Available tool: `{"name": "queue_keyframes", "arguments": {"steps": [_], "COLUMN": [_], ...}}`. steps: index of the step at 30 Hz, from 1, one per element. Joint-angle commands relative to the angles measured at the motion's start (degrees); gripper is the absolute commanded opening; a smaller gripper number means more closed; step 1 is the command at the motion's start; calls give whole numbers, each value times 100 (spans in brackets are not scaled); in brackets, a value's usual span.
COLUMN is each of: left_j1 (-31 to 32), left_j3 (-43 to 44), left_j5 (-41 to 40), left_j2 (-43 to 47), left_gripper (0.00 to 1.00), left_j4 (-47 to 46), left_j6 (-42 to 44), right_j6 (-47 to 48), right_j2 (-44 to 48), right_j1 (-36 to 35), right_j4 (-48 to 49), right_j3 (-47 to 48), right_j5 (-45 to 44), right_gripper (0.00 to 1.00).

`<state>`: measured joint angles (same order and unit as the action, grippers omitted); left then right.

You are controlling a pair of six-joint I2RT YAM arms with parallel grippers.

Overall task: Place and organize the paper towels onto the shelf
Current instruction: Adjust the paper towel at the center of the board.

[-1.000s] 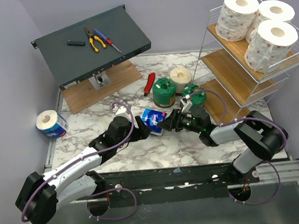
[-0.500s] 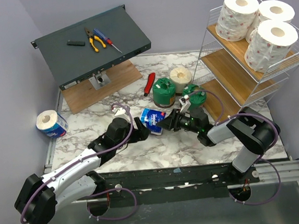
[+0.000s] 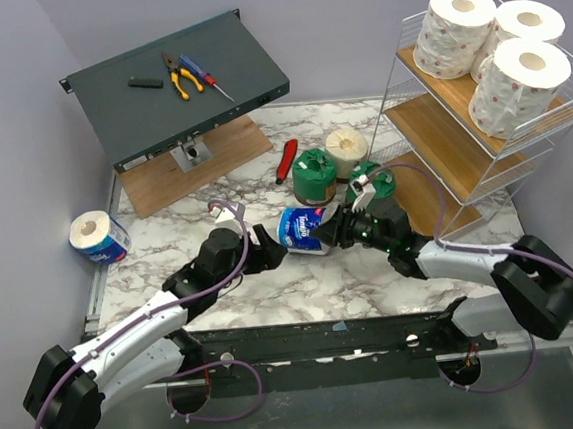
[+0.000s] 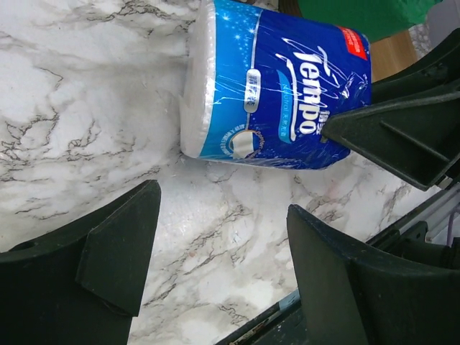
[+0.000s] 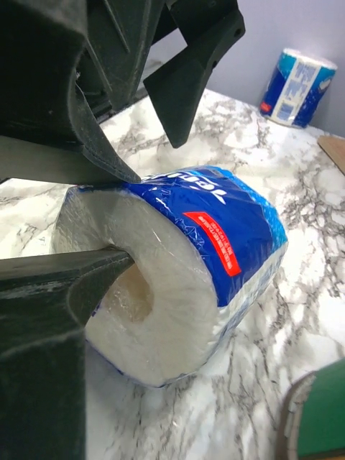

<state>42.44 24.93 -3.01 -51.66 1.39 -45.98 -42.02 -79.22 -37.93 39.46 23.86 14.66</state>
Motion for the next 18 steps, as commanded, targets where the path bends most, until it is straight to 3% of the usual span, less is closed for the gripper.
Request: {"name": "queue_keyframes", "arguments": {"steps": [1,8,13,18], "left_j1": [-37,-42,-50,-64], "left_j3": [-79,-66,59,261], "left_j5": [-126,-103,-80,-47], "left_j2": [226,224,182,176], "left_gripper": [74,74,74,74], "left_j4": [-56,-72,-47,60], "left_j6": [19,-49,-48,-26], "right_j6": [1110,1840,1927,1753], "right_j2": [765,1169,121,-638], "right_j1": [-204,-1187,-2534,-3048], "right_j4": [-2456,-4870,-6364,-6991], "right_j3": [650,1531,2657,3263], "right_j5": [-871,-2712,-4534,-5307], "right_gripper": [33,32,32,32]}}
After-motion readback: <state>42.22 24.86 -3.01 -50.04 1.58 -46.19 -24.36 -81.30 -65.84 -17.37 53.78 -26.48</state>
